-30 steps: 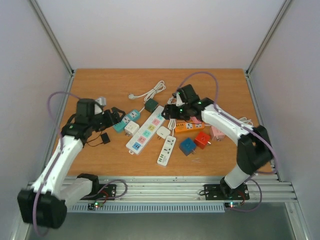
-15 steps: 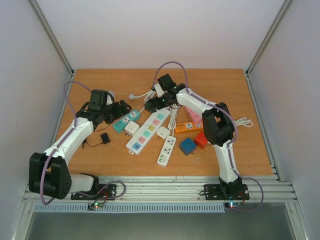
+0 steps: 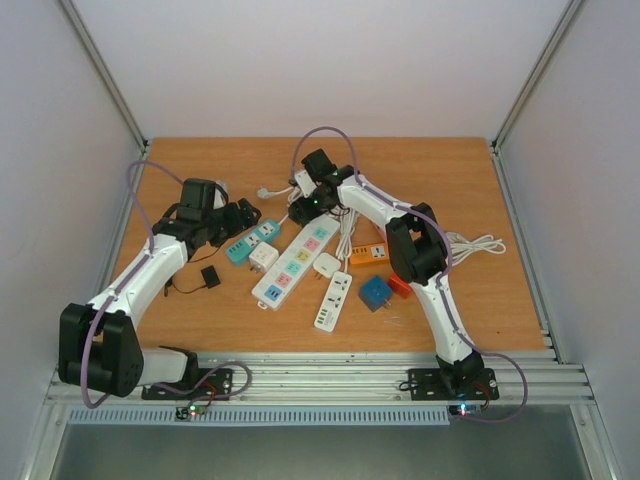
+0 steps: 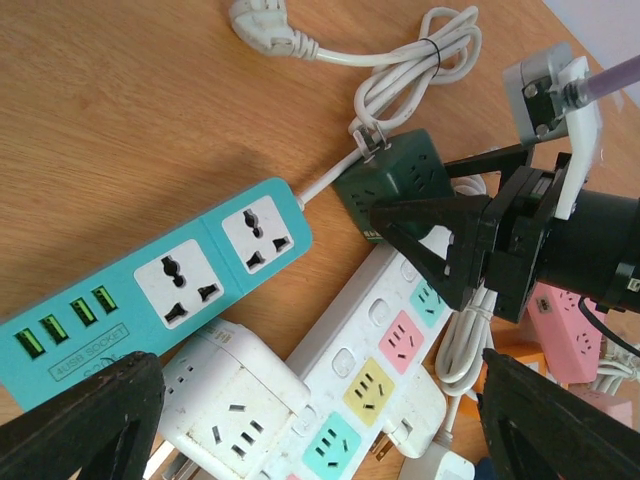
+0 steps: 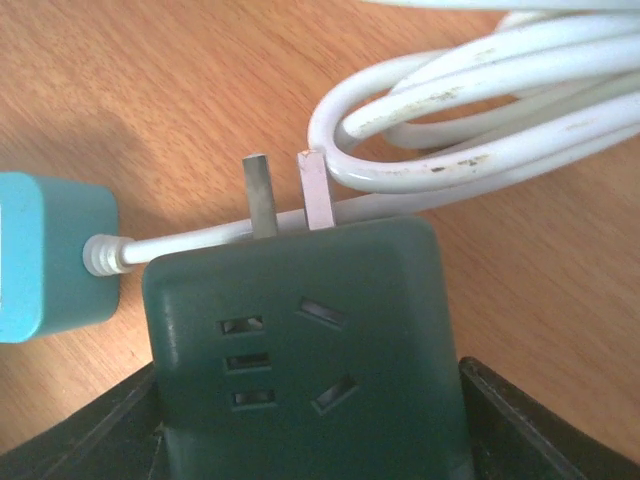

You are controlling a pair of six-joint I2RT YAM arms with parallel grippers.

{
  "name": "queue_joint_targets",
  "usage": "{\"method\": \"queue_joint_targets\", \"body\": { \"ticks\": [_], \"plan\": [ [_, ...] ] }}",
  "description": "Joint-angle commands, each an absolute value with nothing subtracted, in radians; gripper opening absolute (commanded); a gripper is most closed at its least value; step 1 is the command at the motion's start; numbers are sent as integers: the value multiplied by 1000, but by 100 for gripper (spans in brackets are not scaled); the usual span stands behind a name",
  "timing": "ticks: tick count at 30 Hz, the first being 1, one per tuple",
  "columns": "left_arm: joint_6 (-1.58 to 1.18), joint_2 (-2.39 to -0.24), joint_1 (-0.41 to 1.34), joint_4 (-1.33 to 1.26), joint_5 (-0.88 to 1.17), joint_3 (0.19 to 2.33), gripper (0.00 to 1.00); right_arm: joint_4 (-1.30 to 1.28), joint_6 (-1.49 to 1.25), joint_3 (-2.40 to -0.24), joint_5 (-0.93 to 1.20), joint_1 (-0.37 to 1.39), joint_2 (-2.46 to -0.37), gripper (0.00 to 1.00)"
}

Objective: Insert the plug

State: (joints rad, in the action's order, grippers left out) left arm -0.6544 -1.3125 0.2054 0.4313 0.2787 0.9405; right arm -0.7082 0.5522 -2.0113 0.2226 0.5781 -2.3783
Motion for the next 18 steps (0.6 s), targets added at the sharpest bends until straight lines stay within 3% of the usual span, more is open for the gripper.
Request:
{"method": "queue_joint_targets", "body": {
  "ticks": [1,6,18],
  "plan": [
    [-639,-1304,209,389,260,947,87,-767,571,-2092,203,591,-2419,65],
    [-625,-1286,209,390,257,945,87,-765,545,-2106,206,592,-2406,50],
    [-596,-1187,209,300,386,903,99,-691,361,-1937,430,585,-2140,47]
  ]
}}
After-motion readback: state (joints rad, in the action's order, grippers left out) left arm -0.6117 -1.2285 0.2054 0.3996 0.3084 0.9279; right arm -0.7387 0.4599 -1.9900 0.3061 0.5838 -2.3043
